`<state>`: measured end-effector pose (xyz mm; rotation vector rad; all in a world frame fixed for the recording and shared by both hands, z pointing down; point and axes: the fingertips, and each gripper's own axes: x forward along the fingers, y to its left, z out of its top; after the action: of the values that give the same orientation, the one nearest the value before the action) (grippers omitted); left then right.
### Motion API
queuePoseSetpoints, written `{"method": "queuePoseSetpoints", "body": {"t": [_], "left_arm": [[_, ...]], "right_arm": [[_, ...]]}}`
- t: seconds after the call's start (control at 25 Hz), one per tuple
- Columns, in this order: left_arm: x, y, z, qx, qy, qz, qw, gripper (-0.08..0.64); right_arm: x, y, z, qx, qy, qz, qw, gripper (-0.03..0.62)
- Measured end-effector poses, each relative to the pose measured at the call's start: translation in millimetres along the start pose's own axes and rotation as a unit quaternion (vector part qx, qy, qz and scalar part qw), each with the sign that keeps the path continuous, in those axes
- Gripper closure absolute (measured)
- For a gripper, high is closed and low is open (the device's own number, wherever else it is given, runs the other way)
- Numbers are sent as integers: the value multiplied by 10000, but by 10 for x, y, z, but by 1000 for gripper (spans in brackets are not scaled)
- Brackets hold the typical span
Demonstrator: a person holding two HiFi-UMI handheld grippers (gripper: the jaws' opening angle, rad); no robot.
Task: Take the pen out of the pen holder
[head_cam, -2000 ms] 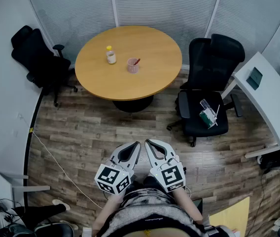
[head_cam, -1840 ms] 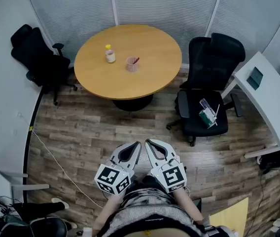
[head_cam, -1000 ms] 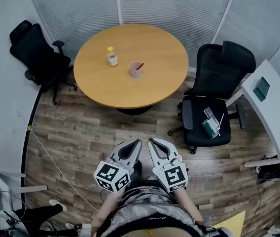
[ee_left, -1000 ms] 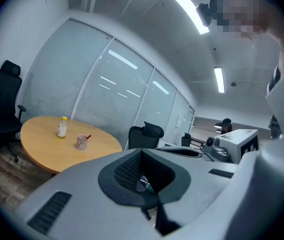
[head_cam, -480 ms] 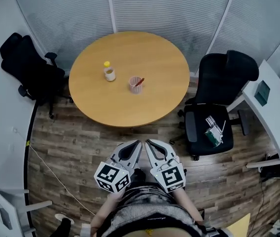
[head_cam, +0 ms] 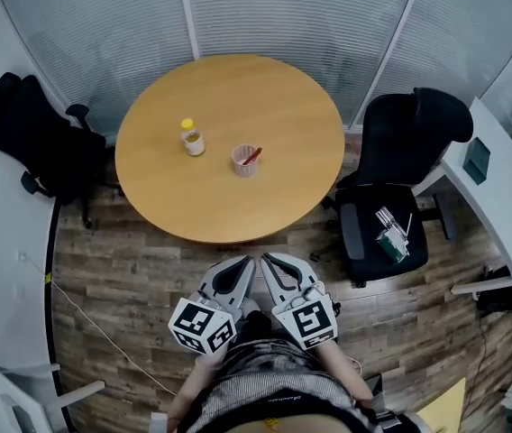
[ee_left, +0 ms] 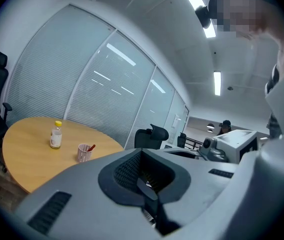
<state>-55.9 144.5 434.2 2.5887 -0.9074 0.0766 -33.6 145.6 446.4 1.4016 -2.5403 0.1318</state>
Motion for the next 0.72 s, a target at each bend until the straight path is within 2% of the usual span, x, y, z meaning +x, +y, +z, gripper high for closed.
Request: {"method": "queuePoseSetpoints", "body": {"t": [0.12, 0.36, 0.72], "left_arm": [[2, 87, 0, -15, 18, -53, 10000, 555], [68, 219, -8, -36, 70, -90, 9999, 555], [303, 500, 123, -58, 29, 25, 10000, 555]], "right_arm": [[80, -8, -2, 196, -3, -103, 9998, 569], [195, -91, -7, 198, -53, -270, 9994, 569], [517, -323, 29, 325, -42, -223, 9992, 569]]}}
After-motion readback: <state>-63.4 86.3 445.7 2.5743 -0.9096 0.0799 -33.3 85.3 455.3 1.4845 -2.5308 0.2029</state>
